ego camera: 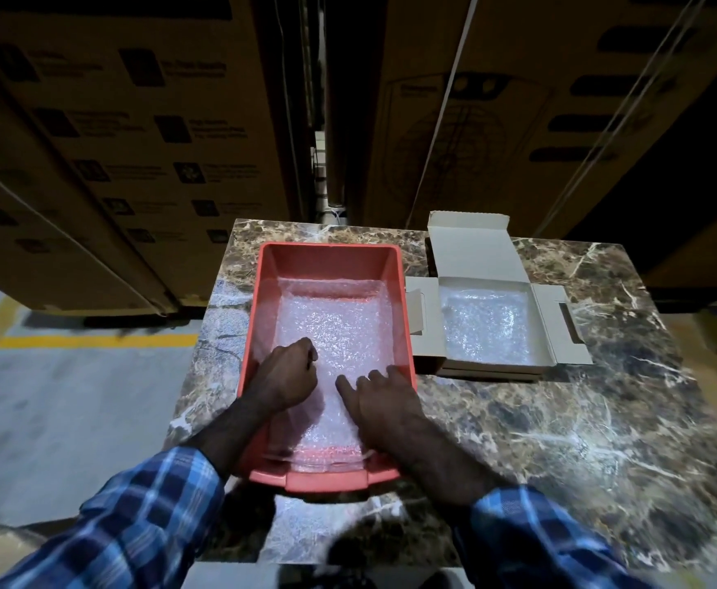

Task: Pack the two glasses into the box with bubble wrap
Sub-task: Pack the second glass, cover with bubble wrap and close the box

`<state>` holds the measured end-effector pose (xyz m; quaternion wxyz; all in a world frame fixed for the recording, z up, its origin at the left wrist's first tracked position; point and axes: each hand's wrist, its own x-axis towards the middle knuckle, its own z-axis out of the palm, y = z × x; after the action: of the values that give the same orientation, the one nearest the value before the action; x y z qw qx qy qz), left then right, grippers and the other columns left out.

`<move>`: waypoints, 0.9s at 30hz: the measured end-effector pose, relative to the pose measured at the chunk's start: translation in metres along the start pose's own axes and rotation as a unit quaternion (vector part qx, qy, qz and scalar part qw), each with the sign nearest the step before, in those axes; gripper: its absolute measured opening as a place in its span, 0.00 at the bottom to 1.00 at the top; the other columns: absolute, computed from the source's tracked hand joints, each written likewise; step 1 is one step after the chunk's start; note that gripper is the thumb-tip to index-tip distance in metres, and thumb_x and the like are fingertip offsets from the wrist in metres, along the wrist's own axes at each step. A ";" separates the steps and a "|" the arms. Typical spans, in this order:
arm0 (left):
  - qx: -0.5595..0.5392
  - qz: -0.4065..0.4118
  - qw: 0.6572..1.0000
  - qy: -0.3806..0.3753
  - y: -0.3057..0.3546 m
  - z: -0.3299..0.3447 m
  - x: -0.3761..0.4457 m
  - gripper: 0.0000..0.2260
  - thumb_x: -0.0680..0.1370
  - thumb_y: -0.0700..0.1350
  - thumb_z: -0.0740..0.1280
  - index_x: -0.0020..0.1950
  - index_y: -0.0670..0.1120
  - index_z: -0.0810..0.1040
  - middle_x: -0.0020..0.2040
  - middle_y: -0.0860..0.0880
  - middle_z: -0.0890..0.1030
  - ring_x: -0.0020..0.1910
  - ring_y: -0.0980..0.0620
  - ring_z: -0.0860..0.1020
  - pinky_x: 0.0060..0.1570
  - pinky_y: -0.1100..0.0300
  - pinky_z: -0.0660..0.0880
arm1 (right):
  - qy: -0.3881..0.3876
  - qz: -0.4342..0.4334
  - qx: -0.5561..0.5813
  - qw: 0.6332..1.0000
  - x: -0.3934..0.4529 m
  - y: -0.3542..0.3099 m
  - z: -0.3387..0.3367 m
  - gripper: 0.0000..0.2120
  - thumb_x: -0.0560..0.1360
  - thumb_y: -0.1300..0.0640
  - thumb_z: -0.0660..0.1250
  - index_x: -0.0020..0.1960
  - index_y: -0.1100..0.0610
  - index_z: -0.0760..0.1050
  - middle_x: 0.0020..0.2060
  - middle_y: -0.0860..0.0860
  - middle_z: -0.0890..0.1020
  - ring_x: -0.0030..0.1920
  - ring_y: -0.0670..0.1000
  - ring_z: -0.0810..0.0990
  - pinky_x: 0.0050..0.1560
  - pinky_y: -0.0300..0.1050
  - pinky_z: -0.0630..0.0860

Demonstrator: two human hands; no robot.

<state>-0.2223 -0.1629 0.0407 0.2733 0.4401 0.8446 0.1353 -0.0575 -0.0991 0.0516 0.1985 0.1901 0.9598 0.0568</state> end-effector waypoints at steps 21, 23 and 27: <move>-0.122 0.147 0.960 0.204 0.061 -0.041 -0.033 0.11 0.76 0.42 0.69 0.57 0.42 0.84 0.56 0.47 0.85 0.47 0.53 0.82 0.48 0.68 0.69 | 0.254 0.120 0.773 0.569 -0.023 0.078 -0.074 0.03 0.79 0.62 0.60 0.46 0.60 0.71 0.30 0.48 0.78 0.30 0.46 0.77 0.35 0.38 0.73; -0.147 0.151 0.955 0.207 0.073 -0.052 -0.036 0.10 0.76 0.38 0.68 0.55 0.44 0.86 0.50 0.49 0.86 0.33 0.62 0.79 0.39 0.70 0.72 | 0.216 0.075 0.774 0.590 -0.031 0.084 -0.069 0.11 0.73 0.56 0.67 0.54 0.57 0.74 0.39 0.51 0.82 0.39 0.49 0.81 0.42 0.39 0.77; -0.164 0.142 0.960 0.178 0.095 -0.065 -0.036 0.08 0.76 0.40 0.67 0.51 0.46 0.84 0.40 0.51 0.84 0.34 0.54 0.83 0.36 0.57 0.79 | 0.175 0.123 0.688 0.693 -0.039 0.088 -0.058 0.12 0.72 0.58 0.77 0.53 0.53 0.79 0.44 0.48 0.85 0.45 0.49 0.84 0.49 0.47 0.79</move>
<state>-0.1793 -0.1370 0.1505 0.1649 0.4734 0.7747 0.3855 -0.0177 -0.0346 0.1347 -0.1678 0.3767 0.7159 -0.5634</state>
